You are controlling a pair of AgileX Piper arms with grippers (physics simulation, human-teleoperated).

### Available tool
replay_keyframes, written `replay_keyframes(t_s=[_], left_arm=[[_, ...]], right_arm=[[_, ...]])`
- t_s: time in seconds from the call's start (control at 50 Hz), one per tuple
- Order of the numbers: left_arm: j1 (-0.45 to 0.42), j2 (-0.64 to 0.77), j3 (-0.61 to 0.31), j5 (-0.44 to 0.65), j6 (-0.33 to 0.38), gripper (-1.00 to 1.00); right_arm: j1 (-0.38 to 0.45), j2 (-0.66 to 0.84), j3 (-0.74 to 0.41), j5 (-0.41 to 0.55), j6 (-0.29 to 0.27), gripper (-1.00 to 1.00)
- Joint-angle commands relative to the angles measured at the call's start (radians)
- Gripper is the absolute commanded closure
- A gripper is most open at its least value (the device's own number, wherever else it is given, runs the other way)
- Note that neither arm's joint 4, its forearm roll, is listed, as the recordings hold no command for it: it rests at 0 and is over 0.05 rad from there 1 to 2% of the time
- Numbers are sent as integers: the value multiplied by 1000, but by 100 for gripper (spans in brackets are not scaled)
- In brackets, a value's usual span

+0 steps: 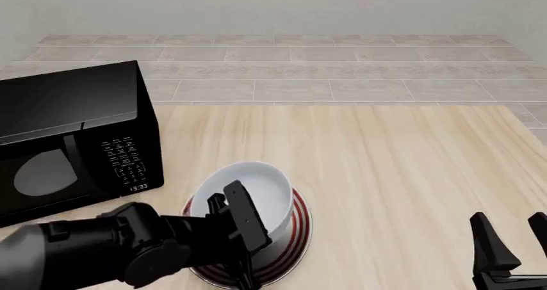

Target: Pick up the white bowl and put it on the plate.

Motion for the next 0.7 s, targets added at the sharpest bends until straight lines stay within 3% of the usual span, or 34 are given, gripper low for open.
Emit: replay_keyframes(t_s=[0.02, 0.7], left_arm=[[-1, 14, 6, -22, 0, 100], [-18, 48, 18, -48, -11, 100]], right_arm=[[-1, -5, 0, 6, 0, -100], [-1, -5, 0, 5, 0, -100]])
